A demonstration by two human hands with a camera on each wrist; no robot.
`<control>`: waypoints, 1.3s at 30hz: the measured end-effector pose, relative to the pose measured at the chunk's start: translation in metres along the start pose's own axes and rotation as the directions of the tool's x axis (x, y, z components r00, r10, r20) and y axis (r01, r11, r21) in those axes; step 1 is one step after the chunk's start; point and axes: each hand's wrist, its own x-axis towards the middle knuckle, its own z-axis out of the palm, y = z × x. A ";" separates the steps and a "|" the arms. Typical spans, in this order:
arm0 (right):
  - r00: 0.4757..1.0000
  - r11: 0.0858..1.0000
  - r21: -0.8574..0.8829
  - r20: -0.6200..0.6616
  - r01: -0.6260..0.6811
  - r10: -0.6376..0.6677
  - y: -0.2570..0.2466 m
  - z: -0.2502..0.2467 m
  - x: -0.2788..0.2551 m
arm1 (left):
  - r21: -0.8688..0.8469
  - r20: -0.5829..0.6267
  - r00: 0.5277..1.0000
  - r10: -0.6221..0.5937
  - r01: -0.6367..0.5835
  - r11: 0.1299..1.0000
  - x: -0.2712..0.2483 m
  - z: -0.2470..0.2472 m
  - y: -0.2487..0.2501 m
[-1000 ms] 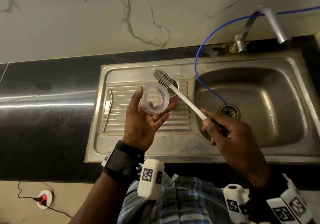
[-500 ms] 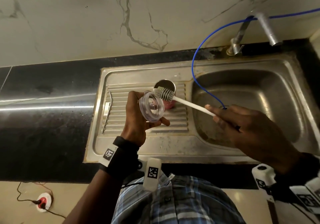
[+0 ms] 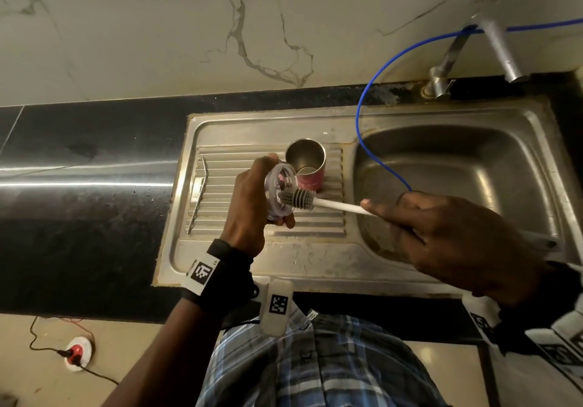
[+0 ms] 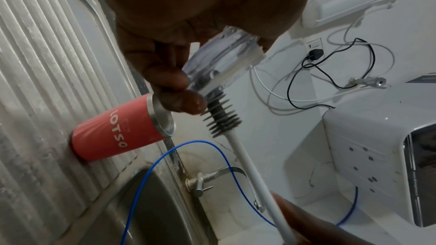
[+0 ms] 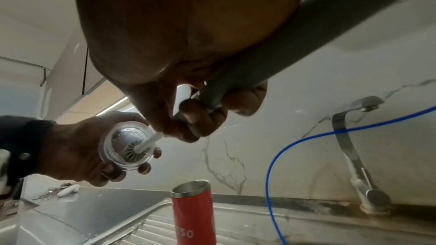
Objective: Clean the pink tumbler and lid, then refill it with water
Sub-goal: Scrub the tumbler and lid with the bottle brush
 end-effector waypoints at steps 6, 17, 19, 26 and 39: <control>0.998 0.977 0.202 -0.013 0.068 -0.067 -0.005 -0.005 0.002 | 0.097 -0.010 0.989 0.147 -0.145 0.985 -0.002 0.003 0.003; 0.993 0.995 -0.080 -0.107 -0.052 0.043 -0.003 -0.023 0.015 | 0.096 0.073 0.989 0.126 -0.132 0.987 -0.006 0.012 -0.004; 0.987 0.998 -0.064 -0.163 -0.014 0.003 -0.008 -0.021 0.013 | 0.049 0.054 0.997 0.057 -0.060 0.997 0.000 0.009 -0.002; 0.985 0.985 0.034 -0.019 0.171 -0.171 -0.005 -0.010 0.002 | -0.019 -0.021 0.999 -0.027 0.027 0.999 0.007 -0.003 -0.006; 0.970 0.999 0.034 -0.244 0.000 0.008 0.000 -0.002 0.014 | 0.035 0.014 1.000 -0.008 0.008 0.999 -0.002 0.015 0.005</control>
